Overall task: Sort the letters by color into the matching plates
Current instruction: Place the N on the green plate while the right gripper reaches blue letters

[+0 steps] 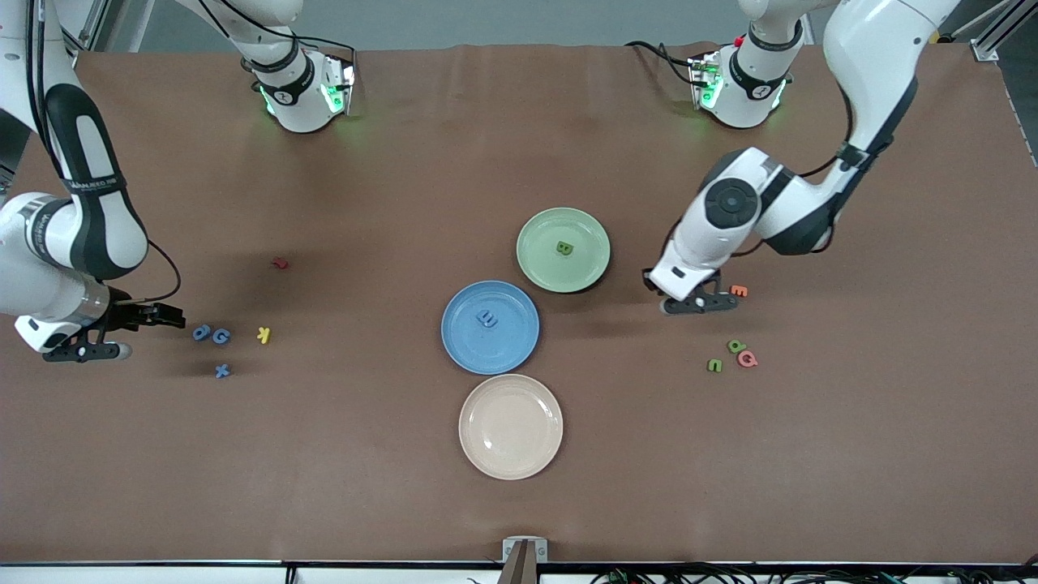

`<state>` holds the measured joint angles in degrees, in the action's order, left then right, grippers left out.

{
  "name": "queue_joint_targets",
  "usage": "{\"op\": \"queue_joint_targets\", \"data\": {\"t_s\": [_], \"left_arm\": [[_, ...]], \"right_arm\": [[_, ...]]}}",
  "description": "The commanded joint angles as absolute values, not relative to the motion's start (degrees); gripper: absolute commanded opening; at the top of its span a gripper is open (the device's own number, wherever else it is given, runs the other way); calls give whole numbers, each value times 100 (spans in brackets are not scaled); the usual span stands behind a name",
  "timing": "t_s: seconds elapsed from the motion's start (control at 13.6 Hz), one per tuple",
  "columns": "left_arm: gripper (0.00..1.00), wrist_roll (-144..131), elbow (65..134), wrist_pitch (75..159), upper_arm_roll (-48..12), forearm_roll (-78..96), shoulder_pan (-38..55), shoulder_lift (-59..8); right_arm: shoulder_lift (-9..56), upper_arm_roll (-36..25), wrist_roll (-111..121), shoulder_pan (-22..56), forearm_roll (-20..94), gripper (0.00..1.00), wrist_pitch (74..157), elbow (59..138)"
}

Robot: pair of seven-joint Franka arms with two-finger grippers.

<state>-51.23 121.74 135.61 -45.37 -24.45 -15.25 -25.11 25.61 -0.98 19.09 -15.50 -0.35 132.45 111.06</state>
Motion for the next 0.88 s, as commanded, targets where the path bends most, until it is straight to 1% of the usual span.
{"op": "queue_joint_targets", "data": {"t_s": [0.0, 0.15, 0.29, 0.44, 0.52, 0.59, 0.66, 0.74, 0.81], "left_arm": [[4, -6226, 12067, 13517, -4632, -2452, -1031, -2716], [4, -6941, 12006, 13553, -4632, -2461, -538, -2794], [6, -7241, 12015, 13553, -4632, -2461, -300, -2874], [11, -7365, 12015, 13553, -4623, -2487, -185, -2979], [19, -7365, 12015, 13553, -4623, -2505, -176, -3023], [37, -7391, 12015, 13553, -4623, -2505, -158, -3050], [70, -7400, 12006, 13553, -4623, -2496, -150, -3050], [100, -7479, 11980, 13553, -4623, -2496, -149, -3050], [100, -7532, 11936, 13553, -4623, -2505, -149, -3041]], "right_arm": [[2803, 18, 1951, -1600, -114, 88, 13552, 11171], [2935, 18, 1951, -1617, -114, 79, 13797, 11267], [3049, 18, 1951, -1626, -123, 75, 14148, 11390], [3111, 18, 1951, -1617, -114, 70, 14203, 11408], [3111, 18, 1951, -1617, -114, 69, 14186, 11408], [3120, 18, 1951, -1617, -114, 68, 14194, 11408], [3138, 18, 1951, -1617, -123, 66, 14194, 11408], [3155, 18, 1951, -1617, -114, 64, 14186, 11408], [3164, 18, 1951, -1617, -123, 61, 14194, 11408]]}}
